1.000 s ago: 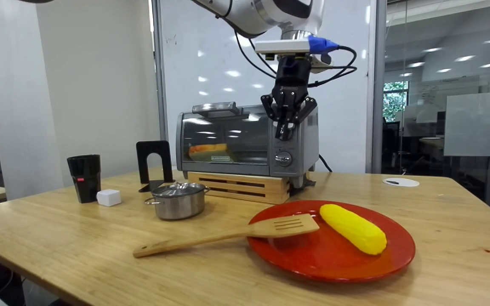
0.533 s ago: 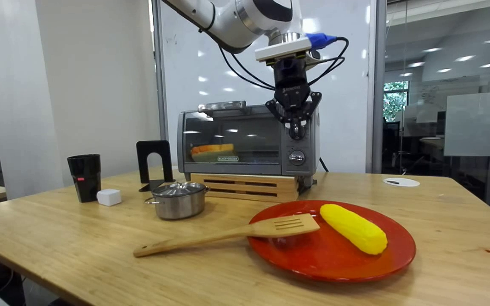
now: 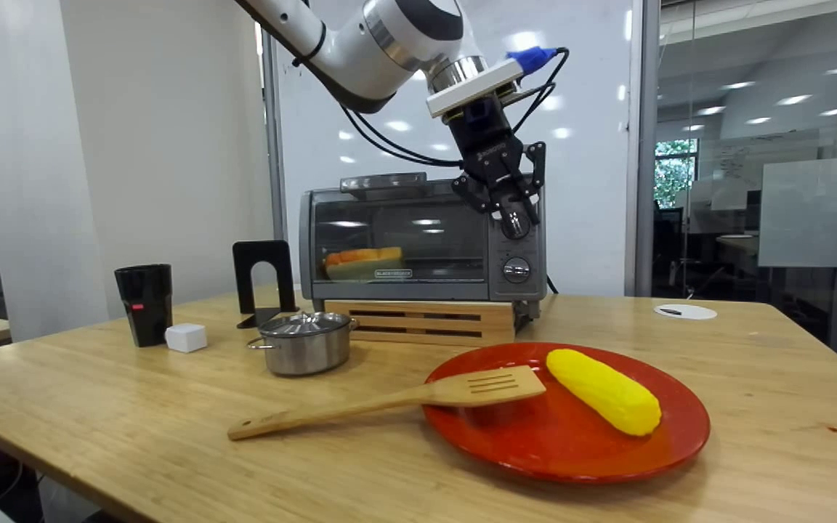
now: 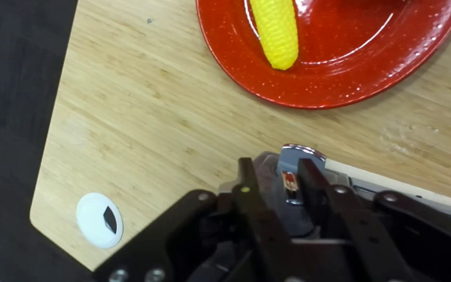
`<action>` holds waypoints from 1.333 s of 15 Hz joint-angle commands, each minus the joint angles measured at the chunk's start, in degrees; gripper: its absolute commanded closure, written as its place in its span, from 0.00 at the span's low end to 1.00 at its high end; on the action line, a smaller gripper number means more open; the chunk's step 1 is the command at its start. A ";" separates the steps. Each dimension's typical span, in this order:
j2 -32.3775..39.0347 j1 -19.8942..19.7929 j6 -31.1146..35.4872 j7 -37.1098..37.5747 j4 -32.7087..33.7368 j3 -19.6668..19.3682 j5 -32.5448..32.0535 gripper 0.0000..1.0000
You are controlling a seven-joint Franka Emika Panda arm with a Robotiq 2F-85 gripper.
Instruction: Turn the top knob on the microwave to the left
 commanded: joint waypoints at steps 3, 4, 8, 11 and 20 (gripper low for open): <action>-12.42 1.09 9.96 -0.29 -17.79 -2.10 -4.88 0.20; -14.14 1.28 10.17 -0.17 -19.56 -2.40 -5.44 0.13; -21.54 1.00 8.30 -0.78 -25.15 -3.02 -4.20 0.00; -27.12 0.47 6.94 -2.49 -28.59 -3.46 -0.51 0.00; -38.72 1.36 -11.26 -9.20 -30.66 -7.27 16.90 0.00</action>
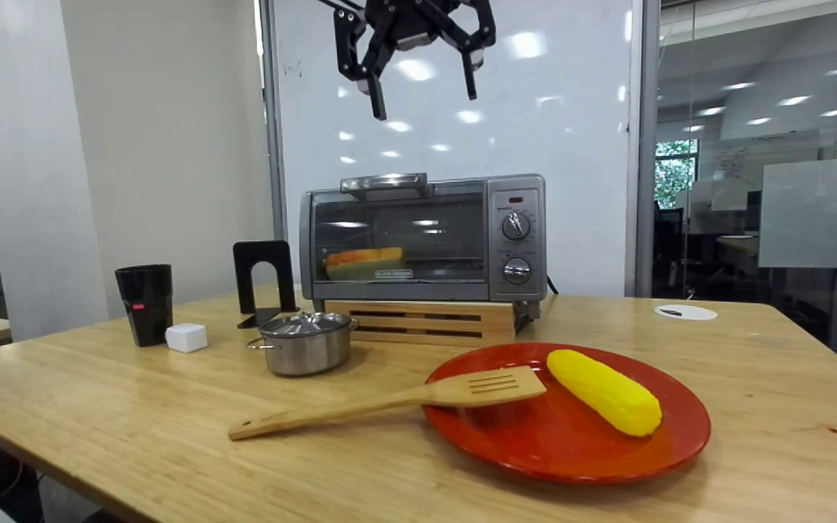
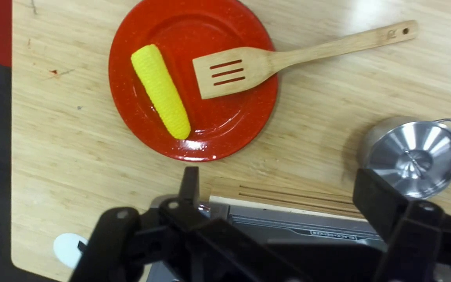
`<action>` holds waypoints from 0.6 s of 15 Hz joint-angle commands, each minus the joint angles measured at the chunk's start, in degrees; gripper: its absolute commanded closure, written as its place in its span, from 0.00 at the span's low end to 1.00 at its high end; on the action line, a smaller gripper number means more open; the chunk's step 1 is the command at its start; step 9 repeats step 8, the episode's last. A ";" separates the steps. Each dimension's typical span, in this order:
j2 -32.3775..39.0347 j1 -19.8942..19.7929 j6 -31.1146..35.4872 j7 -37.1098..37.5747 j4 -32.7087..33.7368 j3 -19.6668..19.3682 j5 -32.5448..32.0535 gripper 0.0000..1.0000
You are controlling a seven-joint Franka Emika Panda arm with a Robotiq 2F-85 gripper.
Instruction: Turn the top knob on the microwave to the left
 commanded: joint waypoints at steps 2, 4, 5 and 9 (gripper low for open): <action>-5.30 1.17 -7.03 0.82 -2.02 -2.34 2.29 0.00; -7.13 1.33 -8.81 4.67 -2.67 -2.44 1.37 0.00; -7.78 1.30 -10.42 10.13 -2.71 -2.00 0.09 0.00; -6.86 2.13 -10.67 10.65 -1.26 -3.05 0.23 0.00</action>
